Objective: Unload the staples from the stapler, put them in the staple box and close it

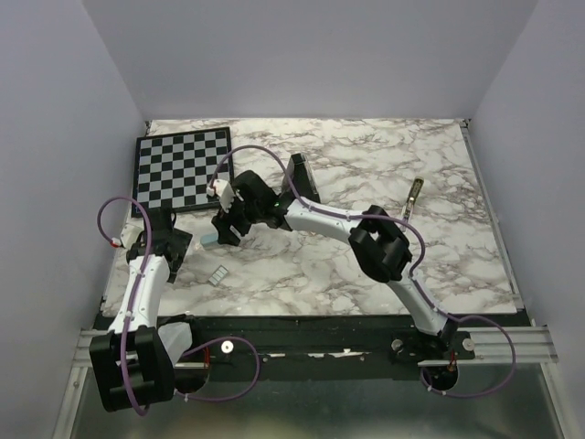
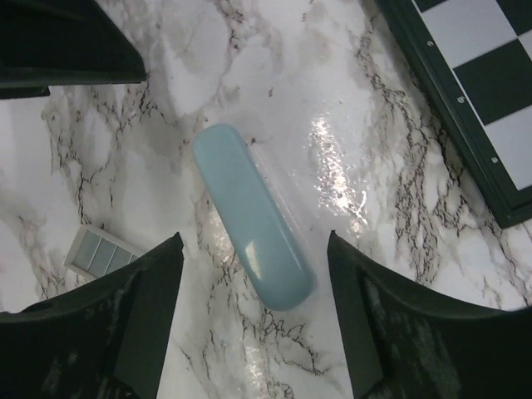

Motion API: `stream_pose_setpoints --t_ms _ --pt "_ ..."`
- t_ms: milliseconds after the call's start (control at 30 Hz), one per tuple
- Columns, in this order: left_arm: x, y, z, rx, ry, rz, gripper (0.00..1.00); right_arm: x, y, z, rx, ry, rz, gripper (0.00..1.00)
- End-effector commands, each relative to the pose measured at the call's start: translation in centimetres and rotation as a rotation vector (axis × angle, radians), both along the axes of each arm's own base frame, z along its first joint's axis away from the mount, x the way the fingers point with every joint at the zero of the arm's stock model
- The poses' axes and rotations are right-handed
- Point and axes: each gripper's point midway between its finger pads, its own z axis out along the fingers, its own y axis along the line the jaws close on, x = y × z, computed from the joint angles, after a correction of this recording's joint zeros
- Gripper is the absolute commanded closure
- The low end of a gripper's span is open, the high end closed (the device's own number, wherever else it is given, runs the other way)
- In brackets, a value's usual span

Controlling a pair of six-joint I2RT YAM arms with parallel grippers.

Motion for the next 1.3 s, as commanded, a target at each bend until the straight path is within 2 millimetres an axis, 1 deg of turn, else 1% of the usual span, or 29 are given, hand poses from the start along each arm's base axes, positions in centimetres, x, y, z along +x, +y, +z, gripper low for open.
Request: stream_pose_setpoints --t_ms 0,33,100,167,333,400,433,500,567,600,633,667,700,733,800,833,867,900,933,967,1000,1033,1067,1100,1133,1167,1200,1267 --pt "0.2 0.8 0.8 0.030 -0.003 0.023 0.09 -1.7 0.1 -2.5 -0.069 -0.041 0.059 0.27" --pt "0.2 0.8 0.8 0.030 0.001 0.020 0.09 -1.9 -0.1 -2.6 -0.079 -0.050 0.063 0.32" --pt "0.2 0.8 0.8 0.033 0.008 0.017 0.09 -1.7 -0.3 -2.6 -0.103 -0.099 0.052 0.35" --pt "0.2 0.8 0.9 0.035 0.013 0.010 0.09 -1.8 -0.7 -3.1 -0.119 -0.117 0.054 0.40" --pt "0.3 0.8 1.0 0.039 0.011 -0.003 0.12 -1.6 -1.3 -3.9 -0.148 -0.136 0.058 0.40" --pt "0.4 0.8 1.0 0.041 0.006 -0.013 0.12 -1.6 -1.5 -4.2 -0.165 -0.143 0.055 0.43" --pt "0.3 0.8 1.0 0.043 0.002 -0.014 0.12 -1.6 -1.6 -4.1 -0.164 -0.144 0.054 0.48" --pt "0.4 0.8 1.1 0.053 -0.006 -0.029 0.12 -1.6 -1.4 -3.2 -0.142 -0.152 0.052 0.52" --pt "0.4 0.8 1.0 0.058 -0.013 -0.041 0.13 -1.9 -1.3 -2.9 -0.129 -0.153 0.049 0.64" --pt "0.4 0.6 0.8 0.056 -0.008 -0.058 0.14 -1.6 -1.0 -1.6 -0.098 -0.170 0.033 0.72" --pt "0.4 0.5 0.8 0.053 -0.011 -0.072 0.15 -1.5 -1.2 -1.4 -0.095 -0.174 0.016 0.87" --pt "0.7 0.3 1.0 0.049 -0.023 -0.094 0.16 -0.9 -1.3 -0.5 -0.087 -0.192 -0.021 0.92" --pt "1.0 -0.4 1.2 0.027 -0.035 -0.133 0.18 -0.5 -1.4 1.4 -0.056 -0.197 -0.064 0.96" --pt "1.4 -0.8 1.7 0.041 -0.046 -0.215 0.24 -0.3 -1.7 2.6 -0.041 -0.207 -0.097 0.99" --pt "2.6 -1.6 3.3 0.062 -0.115 -0.346 0.30 0.3 -2.7 4.5 -0.031 -0.219 -0.172 0.99" --pt "3.1 -2.6 4.8 0.067 -0.172 -0.450 0.30 0.4 -3.2 7.7 0.010 -0.244 -0.200 0.99" --pt "3.4 -3.1 5.8 0.073 -0.213 -0.498 0.30 0.8 -3.9 8.7 0.009 -0.257 -0.245 0.99" --pt "3.6 -3.8 6.8 0.074 -0.253 -0.543 0.29 0.5 -4.7 10.0 0.009 -0.245 -0.269 0.99" --pt "3.8 -4.9 8.0 0.069 -0.294 -0.597 0.27 0.6 -5.9 13.2 0.047 -0.264 -0.322 0.99" --pt "3.9 -5.6 9.3 0.082 -0.349 -0.636 0.25 0.5 -6.8 15.0 0.068 -0.268 -0.360 0.99" --pt "4.0 -6.6 10.0 0.072 -0.392 -0.679 0.25 -0.1 -7.6 15.2 0.077 -0.246 -0.377 0.99" --pt "4.0 -7.7 10.3 0.050 -0.427 -0.725 0.24 -0.4 -8.2 16.1 0.093 -0.241 -0.391 0.99" --pt "4.0 -10.0 11.8 -0.007 -0.518 -0.816 0.24 -1.0 -9.1 18.5 0.134 -0.250 -0.399 0.99" --pt "3.9 -10.9 12.3 -0.028 -0.551 -0.852 0.24 -1.2 -9.9 18.2 0.124 -0.221 -0.429 0.99" --pt "3.7 -11.7 12.8 -0.050 -0.581 -0.885 0.24 -1.4 -10.5 18.4 0.121 -0.215 -0.446 0.99" --pt "3.4 -12.7 14.2 -0.055 -0.636 -0.928 0.24 -1.6 -11.3 19.2 0.130 -0.210 -0.466 0.99" --pt "3.1 -12.9 14.7 -0.041 -0.649 -0.946 0.24 -1.7 -12.2 18.9 0.112 -0.189 -0.510 0.99" --pt "2.3 -13.4 17.2 0.021 -0.728 -0.988 0.24 -1.9 -13.3 18.3 0.089 -0.162 -0.561 0.99"
